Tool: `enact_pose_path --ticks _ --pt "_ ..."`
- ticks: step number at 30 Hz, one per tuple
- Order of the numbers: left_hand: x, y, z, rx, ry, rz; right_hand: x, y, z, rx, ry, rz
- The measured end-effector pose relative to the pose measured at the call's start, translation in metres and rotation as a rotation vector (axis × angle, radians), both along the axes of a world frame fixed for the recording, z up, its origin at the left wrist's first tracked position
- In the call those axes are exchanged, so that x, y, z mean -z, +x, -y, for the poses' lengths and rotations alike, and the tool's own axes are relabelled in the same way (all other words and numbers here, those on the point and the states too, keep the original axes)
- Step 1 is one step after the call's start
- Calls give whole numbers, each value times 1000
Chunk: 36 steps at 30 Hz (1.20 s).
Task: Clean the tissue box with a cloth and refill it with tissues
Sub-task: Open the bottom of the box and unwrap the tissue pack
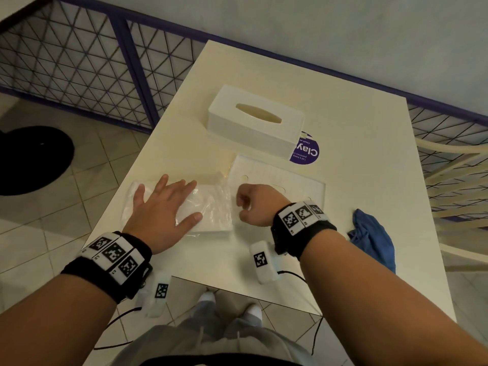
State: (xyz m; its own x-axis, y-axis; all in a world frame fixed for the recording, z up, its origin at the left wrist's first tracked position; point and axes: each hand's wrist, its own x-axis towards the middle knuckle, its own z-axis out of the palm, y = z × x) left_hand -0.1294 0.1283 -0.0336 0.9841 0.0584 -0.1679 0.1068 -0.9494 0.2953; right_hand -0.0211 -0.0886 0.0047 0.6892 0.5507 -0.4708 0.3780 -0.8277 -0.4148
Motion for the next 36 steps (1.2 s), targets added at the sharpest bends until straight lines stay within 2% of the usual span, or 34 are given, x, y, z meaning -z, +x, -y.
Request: enact_pose_path --ticks 3,5,7,9,12,16,18,20,25,31,36 --pt "2 0 -2 -44 -7 73 1 5 8 83 -162 11" --pt "5 0 -3 -56 -25 110 -1 8 3 230 -71 46" --pt "6 0 -4 -68 -60 142 -3 10 -8 292 63 67" --pt "8 -1 -6 -82 -93 169 -3 9 -19 251 134 38" --pt "10 -3 -8 -107 -159 207 -2 5 -32 169 139 -32" --pt "16 -9 -11 -100 -172 232 -1 3 -45 -6 -68 2" --pt "18 -11 -11 -86 -160 236 -1 2 -50 -35 -149 33" --pt "19 -12 -11 -78 -146 232 -2 1 -54 -18 -179 33" --pt "24 -14 -11 -80 -136 234 -10 3 -62 69 -112 22" --pt "27 -14 -11 -92 -132 252 -8 0 -65 140 -159 -100" --pt "26 -16 -11 -110 -150 259 -12 0 -63 195 -121 -165"
